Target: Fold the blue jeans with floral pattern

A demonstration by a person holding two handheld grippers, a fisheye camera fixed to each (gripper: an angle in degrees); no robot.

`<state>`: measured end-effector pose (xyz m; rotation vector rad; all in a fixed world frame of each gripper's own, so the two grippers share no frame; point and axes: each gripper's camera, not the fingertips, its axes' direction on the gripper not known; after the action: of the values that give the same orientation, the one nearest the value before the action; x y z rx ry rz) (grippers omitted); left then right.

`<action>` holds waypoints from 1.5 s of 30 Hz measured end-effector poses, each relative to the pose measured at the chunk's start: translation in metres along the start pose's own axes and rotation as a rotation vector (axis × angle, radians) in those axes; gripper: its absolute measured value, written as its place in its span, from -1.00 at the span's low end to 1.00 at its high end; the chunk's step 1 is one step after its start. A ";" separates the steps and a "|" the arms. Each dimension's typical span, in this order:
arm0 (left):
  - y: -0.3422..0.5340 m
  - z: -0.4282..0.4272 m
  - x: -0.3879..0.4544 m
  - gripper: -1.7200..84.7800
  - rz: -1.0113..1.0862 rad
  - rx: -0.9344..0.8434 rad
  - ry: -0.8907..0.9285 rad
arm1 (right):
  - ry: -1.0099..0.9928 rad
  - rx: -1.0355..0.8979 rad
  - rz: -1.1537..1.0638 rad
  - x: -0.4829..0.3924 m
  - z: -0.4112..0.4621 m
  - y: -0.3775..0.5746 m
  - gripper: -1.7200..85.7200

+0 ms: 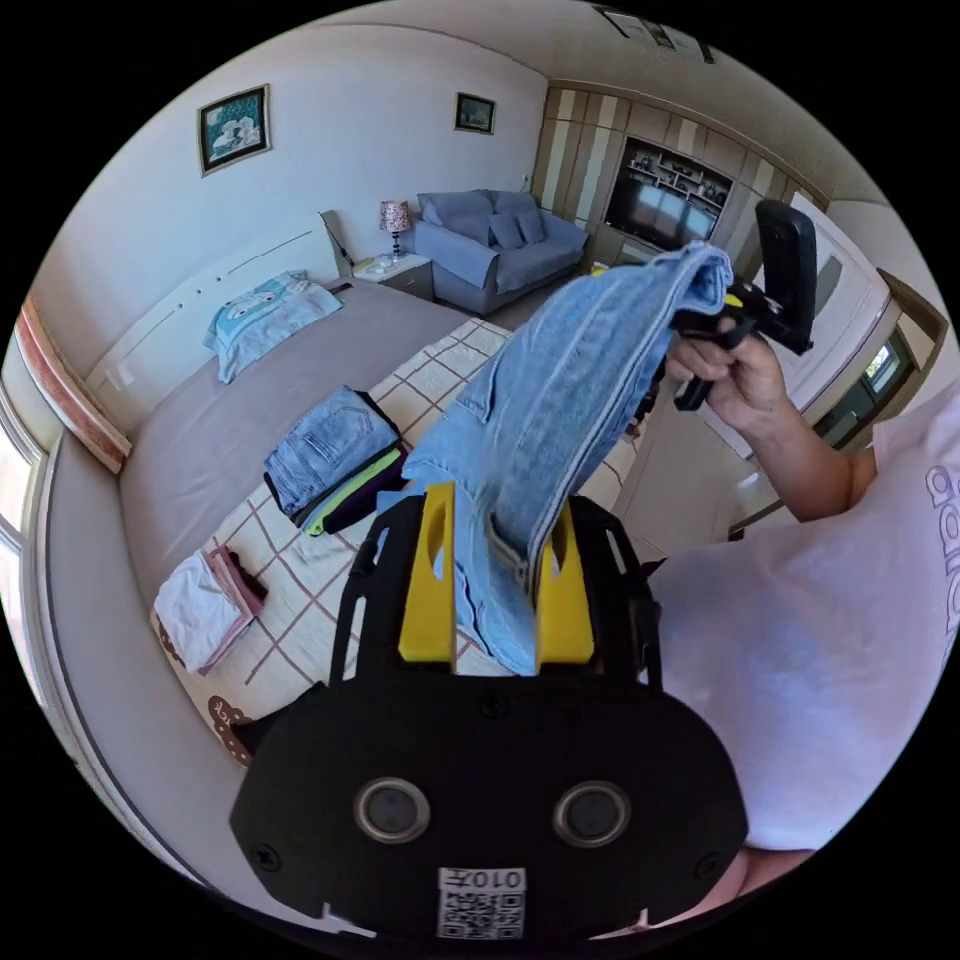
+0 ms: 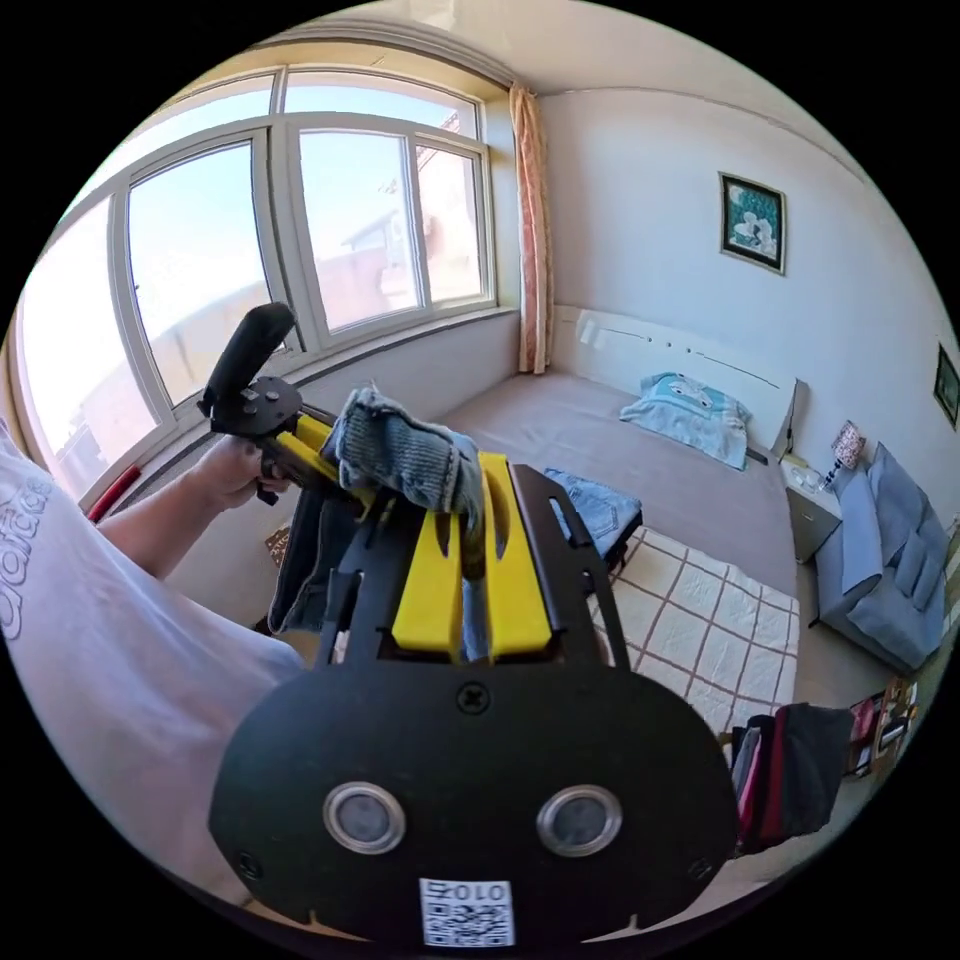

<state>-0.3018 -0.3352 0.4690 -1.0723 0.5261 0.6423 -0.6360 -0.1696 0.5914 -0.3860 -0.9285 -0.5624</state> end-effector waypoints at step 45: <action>0.419 -0.130 -0.001 -0.75 -0.430 0.835 -0.181 | -0.100 0.294 -0.147 -0.126 -0.103 -0.174 -0.86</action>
<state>-0.6086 -0.3155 0.1558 -0.3066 0.3326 0.0969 -0.7353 -0.3269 0.4433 -0.0819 -1.1243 -0.5337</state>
